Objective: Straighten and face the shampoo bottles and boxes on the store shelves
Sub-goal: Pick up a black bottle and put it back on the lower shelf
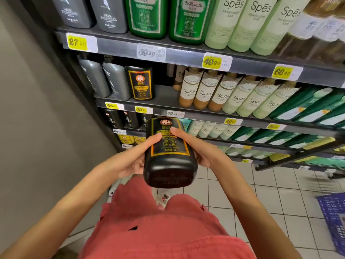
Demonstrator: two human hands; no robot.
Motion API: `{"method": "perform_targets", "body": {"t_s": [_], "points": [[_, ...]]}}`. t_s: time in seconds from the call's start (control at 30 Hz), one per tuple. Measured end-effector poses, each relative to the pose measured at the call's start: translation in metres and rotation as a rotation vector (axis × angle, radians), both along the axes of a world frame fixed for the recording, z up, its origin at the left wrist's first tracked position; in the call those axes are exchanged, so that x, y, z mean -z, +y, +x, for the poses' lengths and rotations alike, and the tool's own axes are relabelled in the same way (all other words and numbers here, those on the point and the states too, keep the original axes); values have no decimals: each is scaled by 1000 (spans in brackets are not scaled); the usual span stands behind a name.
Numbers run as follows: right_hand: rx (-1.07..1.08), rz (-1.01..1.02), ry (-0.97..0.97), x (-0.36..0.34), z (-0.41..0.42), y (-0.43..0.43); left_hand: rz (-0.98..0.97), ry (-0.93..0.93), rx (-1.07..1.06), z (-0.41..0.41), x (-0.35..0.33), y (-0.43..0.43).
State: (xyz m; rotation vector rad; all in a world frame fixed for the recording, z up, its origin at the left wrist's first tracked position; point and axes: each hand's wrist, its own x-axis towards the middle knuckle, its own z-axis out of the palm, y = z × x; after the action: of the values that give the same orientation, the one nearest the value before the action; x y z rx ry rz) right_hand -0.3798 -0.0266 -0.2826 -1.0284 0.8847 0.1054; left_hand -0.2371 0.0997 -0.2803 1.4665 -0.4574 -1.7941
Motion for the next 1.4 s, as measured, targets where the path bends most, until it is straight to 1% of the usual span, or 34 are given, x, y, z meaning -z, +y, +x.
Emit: {"method": "perform_targets", "body": {"t_s": [0.1,0.2,0.3,0.43,0.5,0.6,0.67,0.8,0.9,0.97,1.03,1.1,1.2,1.33,1.4], "points": [[34,23,-3,7,5,2,-1,-3,-48,2,6,2],[93,43,-85,12,7,7,-54,-39,-132,2,14,1],[223,11,-157,23,13,18,-119,-103,-212,7,23,-3],[295,-41,-206,33,29,14,-192,-165,-170,23,31,-20],[322,-76,-228,37,39,2,-185,-186,-150,36,36,-35],[353,-177,-251,43,56,-20,-191,-254,-118,57,46,-61],[411,-251,-250,49,70,-38,-216,-345,-105,71,54,-80],[446,-443,-213,58,96,-69,-271,-462,-90,91,72,-117],[440,-642,-152,65,107,-85,-266,-701,-59,99,87,-141],[449,-764,-117,71,112,-93,-296,-801,-93,101,92,-153],[480,-815,-103,75,117,-99,-332,-868,-164,101,94,-164],[498,-857,-87,79,121,-106,-385,-883,-238,101,93,-170],[493,-953,-39,83,130,-114,-453,-850,-348,101,90,-177],[518,-1059,16,86,140,-120,-454,-916,-482,100,99,-187],[541,-1083,18,89,142,-121,-449,-903,-513,98,101,-192]]}}
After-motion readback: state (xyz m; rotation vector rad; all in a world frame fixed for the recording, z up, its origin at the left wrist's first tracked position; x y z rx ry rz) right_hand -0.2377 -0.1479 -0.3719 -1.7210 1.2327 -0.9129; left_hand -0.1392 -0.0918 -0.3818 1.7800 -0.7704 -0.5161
